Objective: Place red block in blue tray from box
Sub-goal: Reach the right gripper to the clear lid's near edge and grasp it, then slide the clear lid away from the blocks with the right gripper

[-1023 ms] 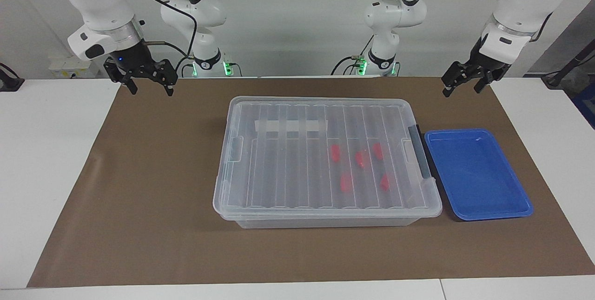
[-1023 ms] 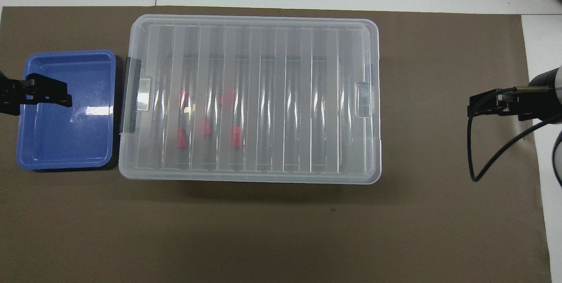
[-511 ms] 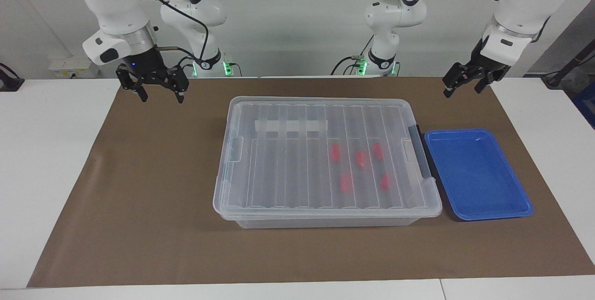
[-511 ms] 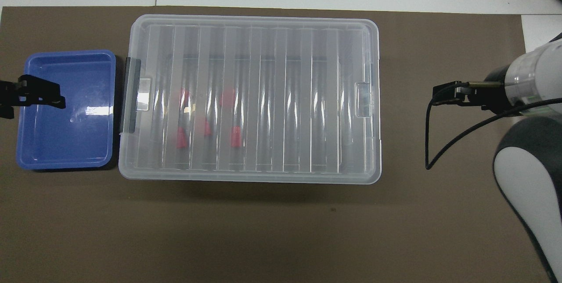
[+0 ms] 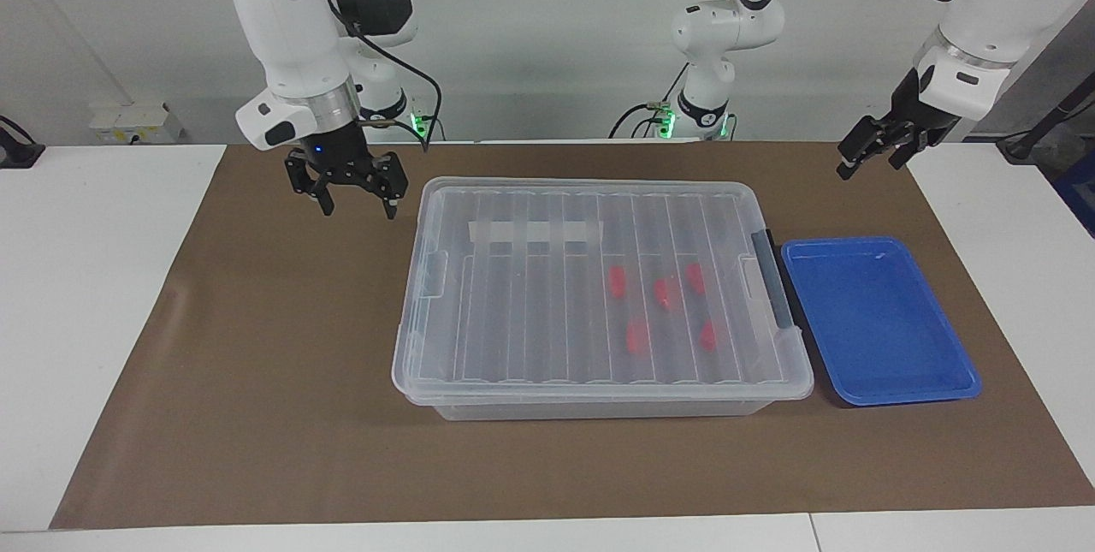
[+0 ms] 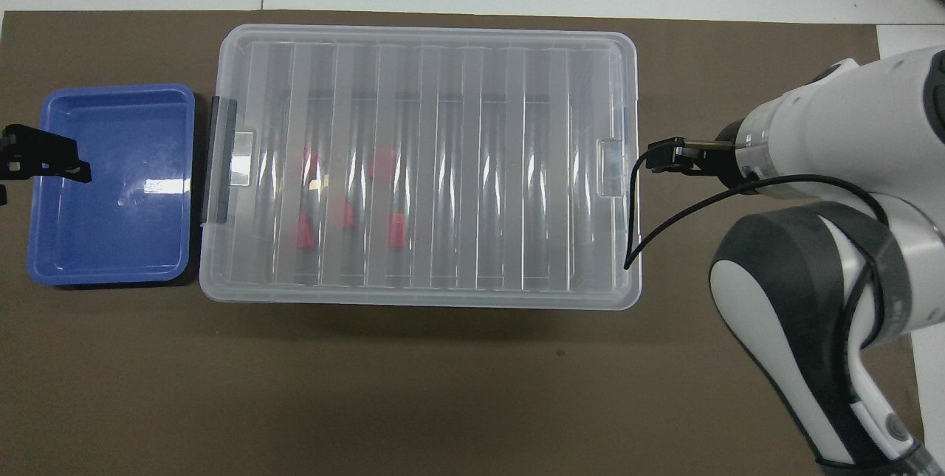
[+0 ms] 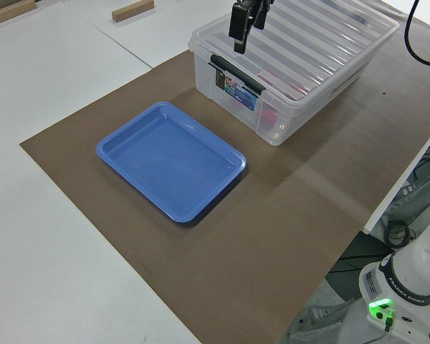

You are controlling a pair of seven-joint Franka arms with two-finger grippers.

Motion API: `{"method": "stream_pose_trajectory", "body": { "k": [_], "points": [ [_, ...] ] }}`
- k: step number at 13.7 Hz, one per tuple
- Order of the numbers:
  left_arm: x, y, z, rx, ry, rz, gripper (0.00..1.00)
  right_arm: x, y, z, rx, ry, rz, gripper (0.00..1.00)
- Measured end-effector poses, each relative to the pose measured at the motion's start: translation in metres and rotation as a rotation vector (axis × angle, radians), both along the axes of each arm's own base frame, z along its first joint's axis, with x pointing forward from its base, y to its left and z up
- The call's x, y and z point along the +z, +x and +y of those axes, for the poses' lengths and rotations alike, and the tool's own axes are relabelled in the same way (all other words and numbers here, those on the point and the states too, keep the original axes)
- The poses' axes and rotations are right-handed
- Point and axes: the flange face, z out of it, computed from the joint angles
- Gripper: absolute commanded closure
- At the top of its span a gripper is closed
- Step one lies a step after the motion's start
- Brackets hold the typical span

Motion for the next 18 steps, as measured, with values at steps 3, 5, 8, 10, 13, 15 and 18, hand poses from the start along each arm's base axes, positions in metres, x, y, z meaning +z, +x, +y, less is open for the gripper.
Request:
{"method": "stream_pose_trajectory", "body": {
  "k": [3,5,8,10,13,15,18],
  "points": [
    [0.001,-0.001,-0.004,-0.002,0.0,-0.001,0.0,-0.023,0.01,0.008,0.01,0.0,0.003,0.02],
    [0.001,-0.001,-0.005,0.012,0.0,0.0,0.0,-0.041,0.017,0.015,0.018,0.0,0.007,0.02],
    [0.0,-0.001,-0.006,0.045,0.0,0.004,0.0,-0.062,0.021,0.027,0.036,-0.003,0.023,0.03],
    [-0.002,-0.001,-0.01,0.047,0.0,0.001,0.0,-0.064,0.022,0.027,0.036,-0.005,0.026,0.04],
    [-0.006,-0.003,-0.018,0.035,0.001,0.008,0.0,-0.068,0.022,0.021,0.027,-0.008,0.034,0.04],
    [-0.006,-0.004,-0.019,0.037,0.001,0.007,0.0,-0.07,0.023,0.015,0.032,-0.012,0.038,0.04],
    [-0.005,-0.004,-0.014,0.047,0.001,0.005,0.0,-0.072,0.025,0.001,0.053,-0.017,0.041,0.04]
  ]
}}
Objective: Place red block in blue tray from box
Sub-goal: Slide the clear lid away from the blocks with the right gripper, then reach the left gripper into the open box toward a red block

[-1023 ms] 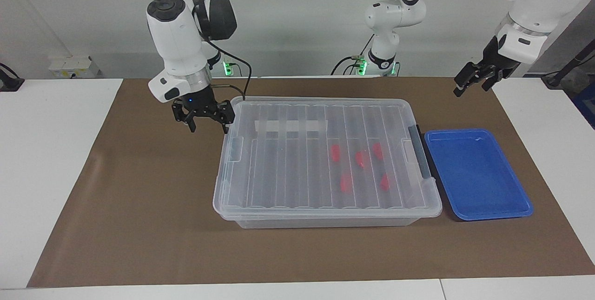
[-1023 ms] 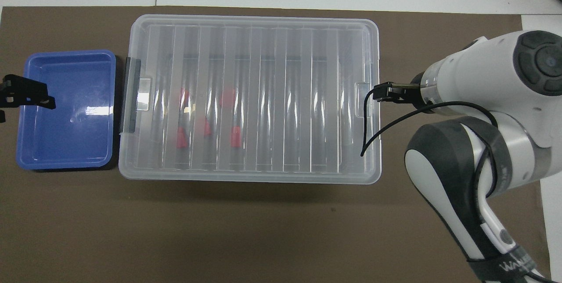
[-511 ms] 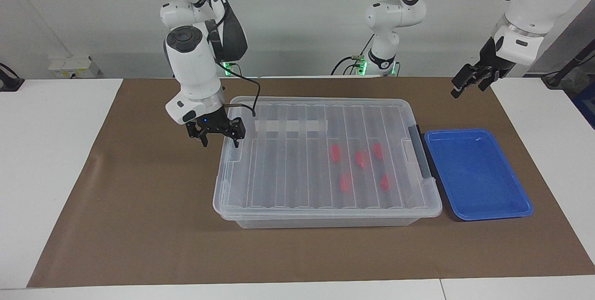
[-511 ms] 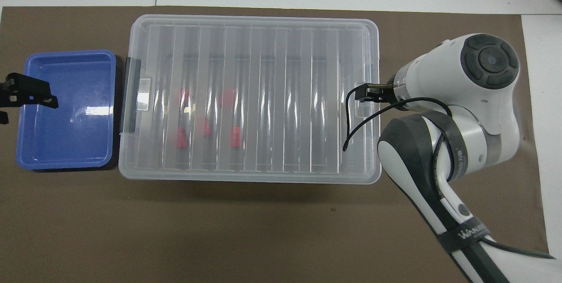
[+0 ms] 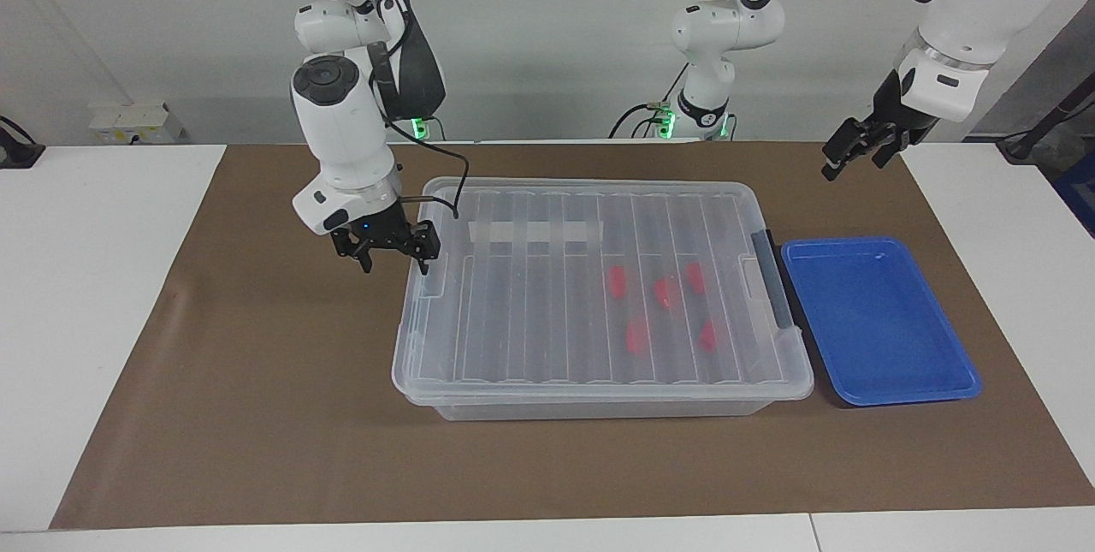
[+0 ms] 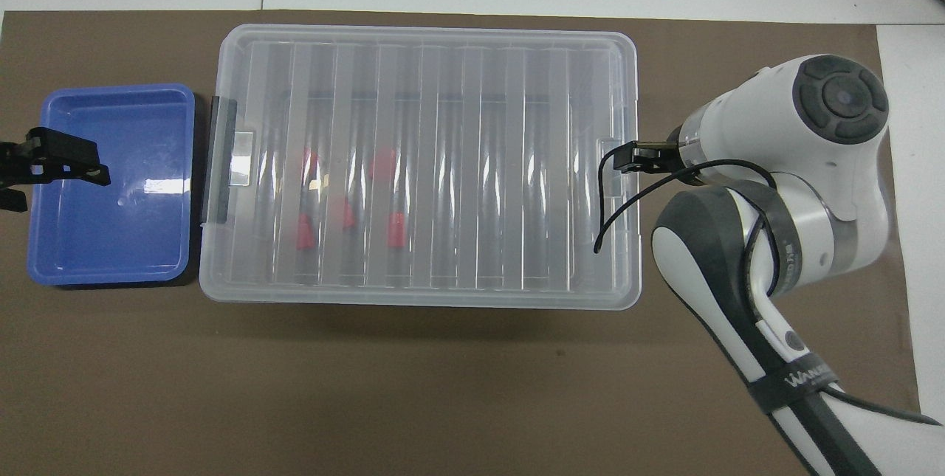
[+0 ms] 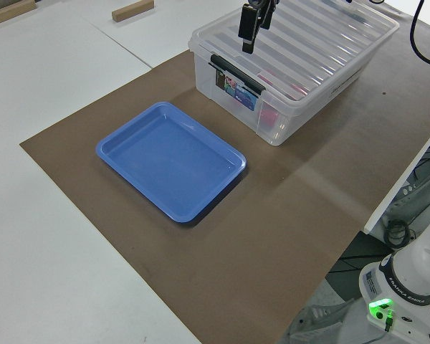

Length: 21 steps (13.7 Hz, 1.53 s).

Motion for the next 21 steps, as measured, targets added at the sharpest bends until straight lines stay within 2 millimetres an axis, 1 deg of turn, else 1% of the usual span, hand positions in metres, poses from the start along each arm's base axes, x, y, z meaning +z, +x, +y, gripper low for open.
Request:
{"method": "stream_pose_trajectory", "body": {
  "k": [3,7,13,18,19,20,21],
  "points": [
    [0.0,-0.001,0.002,0.004,0.0,0.0,0.0,0.0,0.004,-0.018,0.043,-0.007,-0.001,0.04],
    [0.002,-0.003,0.002,0.005,0.001,-0.008,0.0,0.0,0.01,-0.058,0.109,-0.02,0.0,0.05],
    [0.003,-0.002,-0.002,-0.002,0.001,-0.017,0.0,0.0,0.014,-0.112,0.217,-0.038,0.001,0.05],
    [0.004,0.0,-0.003,-0.001,0.001,-0.039,0.0,-0.001,0.014,-0.146,0.31,-0.051,0.006,0.05],
    [0.001,0.003,-0.008,0.004,0.0,-0.056,0.0,-0.001,0.014,-0.153,0.331,-0.053,0.008,0.05],
    [-0.002,0.005,-0.019,0.021,-0.003,-0.074,0.0,-0.001,0.013,-0.16,0.35,-0.056,0.009,0.05],
    [-0.004,0.007,-0.037,0.041,-0.007,-0.092,0.0,-0.001,0.013,-0.168,0.369,-0.058,0.01,0.05]
  ]
}}
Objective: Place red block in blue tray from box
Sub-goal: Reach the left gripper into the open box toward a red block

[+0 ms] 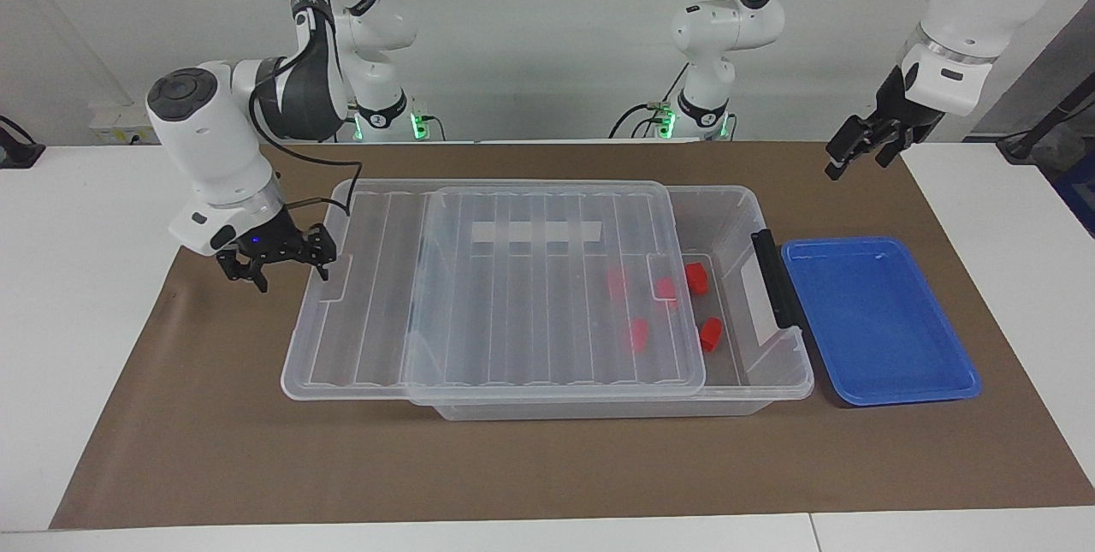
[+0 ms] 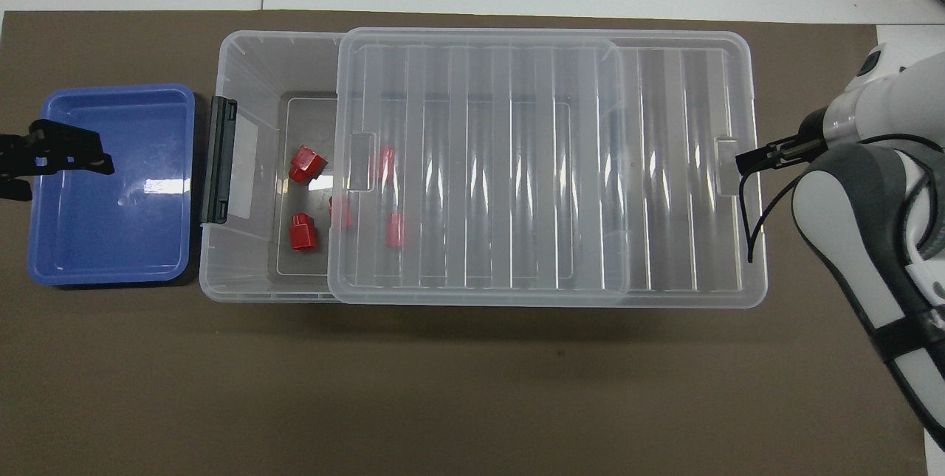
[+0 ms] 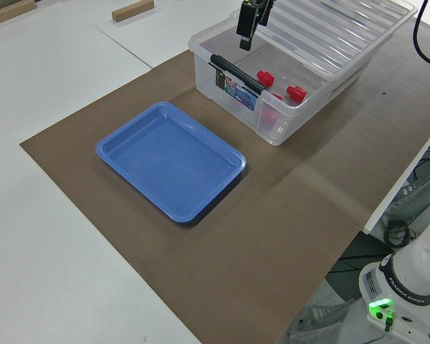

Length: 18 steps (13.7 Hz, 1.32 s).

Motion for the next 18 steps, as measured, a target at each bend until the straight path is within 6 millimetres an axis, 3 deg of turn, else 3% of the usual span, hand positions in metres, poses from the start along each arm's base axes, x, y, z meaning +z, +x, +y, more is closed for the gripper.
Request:
{"method": "stream_pose_trajectory", "body": {
  "k": [3,5,8,11,14,18],
  "points": [
    [-0.006,-0.002,-0.061,-0.031,0.017,-0.036,0.0,-0.001,-0.002,-0.023,0.042,-0.006,0.006,0.05],
    [-0.02,0.001,-0.096,-0.008,0.022,-0.047,0.0,-0.001,-0.003,-0.032,0.046,-0.007,0.008,0.05],
    [-0.062,0.013,-0.131,0.024,0.023,-0.016,0.0,-0.001,-0.004,-0.035,0.044,-0.007,0.014,0.05],
    [-0.123,0.014,-0.175,0.062,0.044,-0.041,0.0,-0.001,-0.005,-0.035,0.044,-0.006,0.019,0.05],
    [-0.161,0.016,-0.179,0.065,0.044,-0.039,0.0,0.01,-0.009,-0.034,0.043,-0.006,0.029,0.04],
    [-0.197,0.013,-0.172,0.071,0.039,-0.045,0.0,0.048,-0.031,-0.025,-0.078,0.004,0.049,0.02]
  ]
}}
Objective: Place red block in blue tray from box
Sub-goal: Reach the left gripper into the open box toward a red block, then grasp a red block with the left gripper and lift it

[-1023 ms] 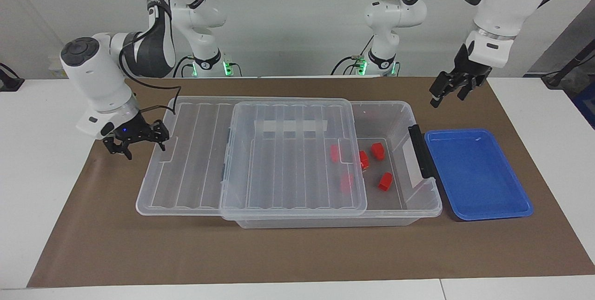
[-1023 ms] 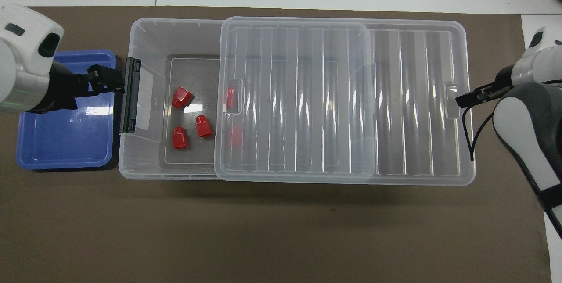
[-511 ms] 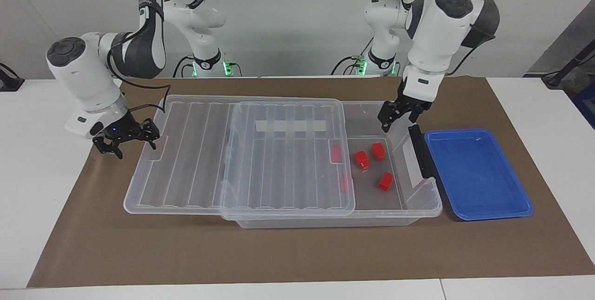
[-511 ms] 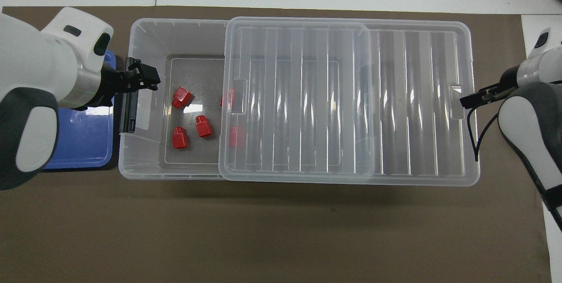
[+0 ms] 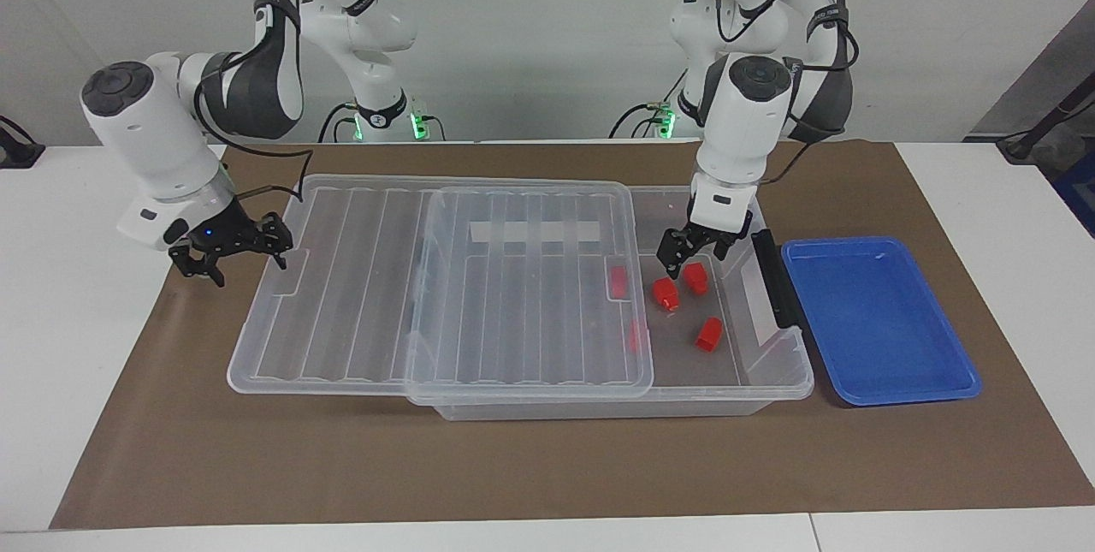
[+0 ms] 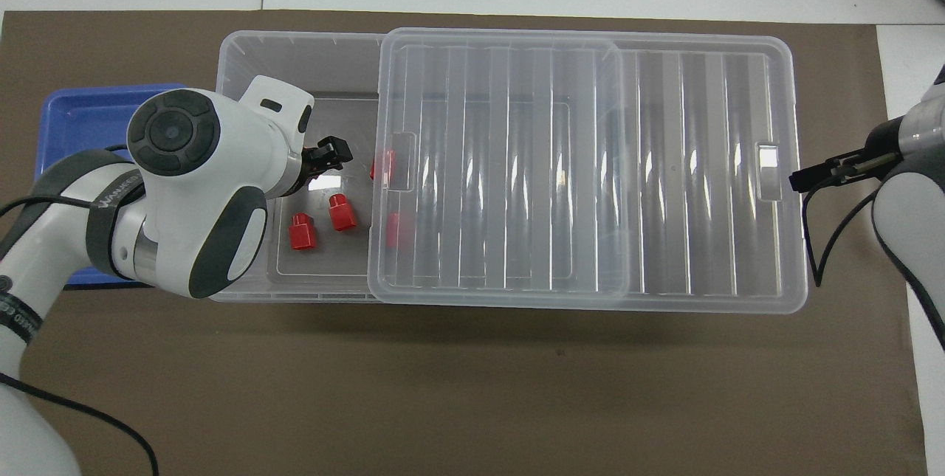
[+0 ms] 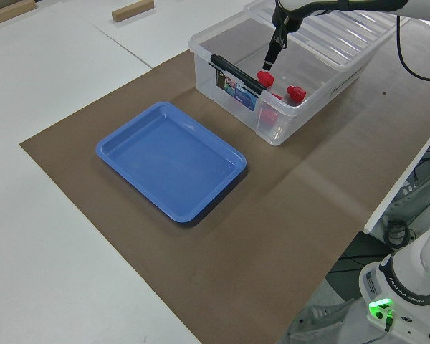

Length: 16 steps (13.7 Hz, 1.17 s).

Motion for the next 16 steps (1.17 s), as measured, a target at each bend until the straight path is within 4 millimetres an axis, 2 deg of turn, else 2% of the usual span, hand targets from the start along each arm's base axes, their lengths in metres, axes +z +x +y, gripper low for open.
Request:
{"method": "stream_pose_trajectory", "body": {
  "k": [3,6,9,11,13,16],
  "points": [
    [-0.03,-0.01,-0.006,-0.014,-0.003,0.005,0.0,0.027,-0.014,0.03,-0.122,0.005,-0.007,0.02],
    [-0.044,-0.014,-0.006,-0.017,-0.006,0.004,0.0,0.042,-0.02,0.064,-0.214,0.017,-0.029,0.01],
    [-0.082,-0.026,-0.006,-0.027,-0.015,-0.001,0.0,0.064,-0.027,0.094,-0.224,0.034,-0.037,0.01],
    [-0.1,-0.035,-0.017,-0.05,-0.01,0.019,0.0,0.088,-0.029,0.099,-0.222,0.035,-0.034,0.01],
    [-0.102,-0.04,-0.027,-0.066,-0.01,0.022,0.01,0.111,-0.031,0.098,-0.223,0.035,-0.035,0.01],
    [-0.104,-0.041,-0.029,-0.07,-0.008,0.025,0.02,0.122,-0.029,0.098,-0.223,0.037,-0.041,0.01]
  ]
}}
